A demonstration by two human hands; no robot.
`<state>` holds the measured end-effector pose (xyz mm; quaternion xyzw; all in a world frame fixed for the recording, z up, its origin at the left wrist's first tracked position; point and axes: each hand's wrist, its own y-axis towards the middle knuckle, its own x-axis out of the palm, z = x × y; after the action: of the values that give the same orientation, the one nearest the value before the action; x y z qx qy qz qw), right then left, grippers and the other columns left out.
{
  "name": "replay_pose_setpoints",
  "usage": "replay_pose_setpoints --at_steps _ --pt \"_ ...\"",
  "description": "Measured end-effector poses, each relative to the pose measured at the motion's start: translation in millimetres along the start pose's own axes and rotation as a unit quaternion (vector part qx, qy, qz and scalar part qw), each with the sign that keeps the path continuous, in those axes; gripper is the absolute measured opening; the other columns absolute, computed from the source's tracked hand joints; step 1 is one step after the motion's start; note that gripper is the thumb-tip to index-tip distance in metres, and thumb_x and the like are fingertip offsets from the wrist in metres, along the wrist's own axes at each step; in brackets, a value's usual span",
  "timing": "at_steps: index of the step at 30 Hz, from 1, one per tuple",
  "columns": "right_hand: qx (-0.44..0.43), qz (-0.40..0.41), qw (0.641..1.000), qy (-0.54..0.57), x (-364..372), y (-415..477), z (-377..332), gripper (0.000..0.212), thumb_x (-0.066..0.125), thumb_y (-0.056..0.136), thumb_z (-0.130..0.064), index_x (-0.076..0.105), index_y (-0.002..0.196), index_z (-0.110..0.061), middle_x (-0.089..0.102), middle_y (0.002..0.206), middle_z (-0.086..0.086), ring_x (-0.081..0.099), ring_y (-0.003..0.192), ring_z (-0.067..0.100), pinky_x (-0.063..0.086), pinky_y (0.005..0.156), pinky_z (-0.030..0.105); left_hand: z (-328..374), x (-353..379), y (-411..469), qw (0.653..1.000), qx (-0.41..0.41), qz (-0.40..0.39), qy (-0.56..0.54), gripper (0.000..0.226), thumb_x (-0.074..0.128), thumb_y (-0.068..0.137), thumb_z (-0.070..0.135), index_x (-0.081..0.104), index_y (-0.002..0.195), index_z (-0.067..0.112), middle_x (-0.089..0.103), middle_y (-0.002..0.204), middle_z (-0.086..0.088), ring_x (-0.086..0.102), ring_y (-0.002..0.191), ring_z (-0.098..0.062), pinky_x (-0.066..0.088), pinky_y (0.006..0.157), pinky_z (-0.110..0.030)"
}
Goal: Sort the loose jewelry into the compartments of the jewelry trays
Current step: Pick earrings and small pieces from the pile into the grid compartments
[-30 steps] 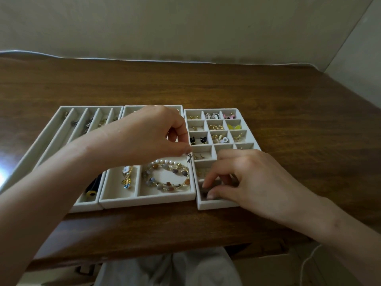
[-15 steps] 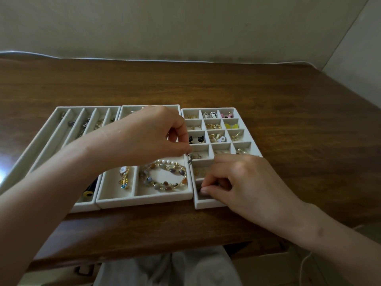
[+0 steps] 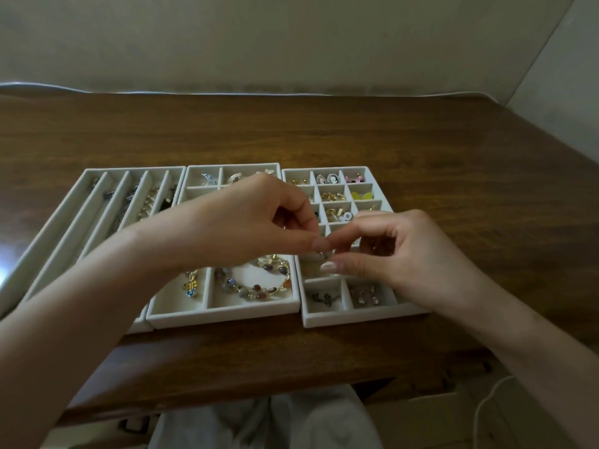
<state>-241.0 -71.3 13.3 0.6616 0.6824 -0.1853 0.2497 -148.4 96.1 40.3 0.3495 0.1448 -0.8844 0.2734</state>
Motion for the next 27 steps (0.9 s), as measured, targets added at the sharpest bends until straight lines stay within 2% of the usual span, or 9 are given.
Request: replay_pose_setpoints --at_steps 5,8,10,12,15,19,22,27 --pt "-0.018 0.007 0.999 0.049 3.1 -1.9 -3.0 0.024 0.067 0.063 -0.037 0.070 0.084 -0.026 0.068 0.079 -0.005 0.060 0.066 0.022 0.050 0.057 0.030 3.4 5.2 2.3 1.000 0.012 0.003 -0.010 0.007 0.066 0.077 0.032 0.065 0.075 0.025 0.053 0.053 0.013 0.043 0.046 0.000 0.035 0.044 -0.012" --pt "-0.011 0.012 0.999 0.039 0.5 -3.5 -2.5 0.024 0.068 0.064 -0.037 0.071 0.082 -0.022 0.067 0.073 -0.003 0.060 0.062 0.018 0.049 0.054 0.025 2.1 8.2 2.4 0.999 0.021 0.025 0.017 0.007 0.066 0.076 0.035 0.064 0.074 0.029 0.055 0.057 0.014 0.045 0.047 0.000 0.037 0.045 -0.011" --pt "0.007 0.009 1.000 0.013 -4.0 -4.7 -0.3 0.020 0.072 0.064 -0.035 0.070 0.079 -0.021 0.066 0.071 -0.007 0.059 0.059 0.010 0.047 0.053 0.018 0.4 10.9 1.8 0.996 0.029 0.041 0.075 0.009 0.066 0.072 0.040 0.062 0.074 0.032 0.056 0.065 0.017 0.049 0.055 0.000 0.040 0.051 -0.012" --pt "0.030 0.005 0.999 -0.010 -8.9 -5.9 2.0 0.011 0.073 0.070 -0.028 0.069 0.079 -0.023 0.065 0.072 -0.012 0.059 0.060 0.005 0.046 0.054 0.014 0.1 15.3 0.2 0.988 0.034 0.020 0.151 0.009 0.065 0.072 0.042 0.061 0.075 0.035 0.052 0.072 0.020 0.050 0.066 0.002 0.039 0.058 -0.011" --pt "0.035 0.025 0.999 -0.026 -16.4 -8.0 4.7 0.006 0.071 0.074 -0.026 0.069 0.079 -0.025 0.066 0.076 -0.011 0.060 0.064 0.008 0.049 0.056 0.018 0.4 23.7 -1.5 0.970 0.056 -0.019 0.235 0.006 0.065 0.077 0.039 0.061 0.082 0.038 0.046 0.080 0.022 0.046 0.074 0.007 0.038 0.063 -0.011" --pt "0.030 0.048 0.998 -0.027 -23.6 -10.1 4.6 0.009 0.071 0.072 -0.029 0.070 0.080 -0.026 0.067 0.080 -0.011 0.063 0.070 0.012 0.054 0.063 0.026 2.5 34.0 1.9 0.944 0.100 -0.036 0.313 0.009 0.062 0.083 0.037 0.062 0.093 0.039 0.032 0.078 0.025 0.037 0.075 0.004 0.035 0.071 -0.013" --pt "0.021 0.049 0.998 -0.023 -24.8 -11.5 3.6 0.019 0.067 0.066 -0.039 0.070 0.081 -0.028 0.068 0.083 -0.012 0.063 0.069 0.013 0.054 0.064 0.029 2.9 36.9 3.3 0.931 0.105 -0.041 0.347 0.014 0.058 0.087 0.038 0.062 0.100 0.038 0.024 0.075 0.027 0.030 0.079 0.002 0.030 0.073 -0.013" --pt "0.014 0.040 0.999 -0.018 -24.2 -13.6 2.8 0.027 0.062 0.062 -0.044 0.071 0.083 -0.029 0.069 0.084 -0.010 0.064 0.073 0.011 0.055 0.067 0.029 0.6 34.8 3.4 0.935 0.095 -0.058 0.337 0.011 0.059 0.086 0.038 0.063 0.096 0.038 0.027 0.077 0.028 0.036 0.082 0.002 0.031 0.070 -0.011"
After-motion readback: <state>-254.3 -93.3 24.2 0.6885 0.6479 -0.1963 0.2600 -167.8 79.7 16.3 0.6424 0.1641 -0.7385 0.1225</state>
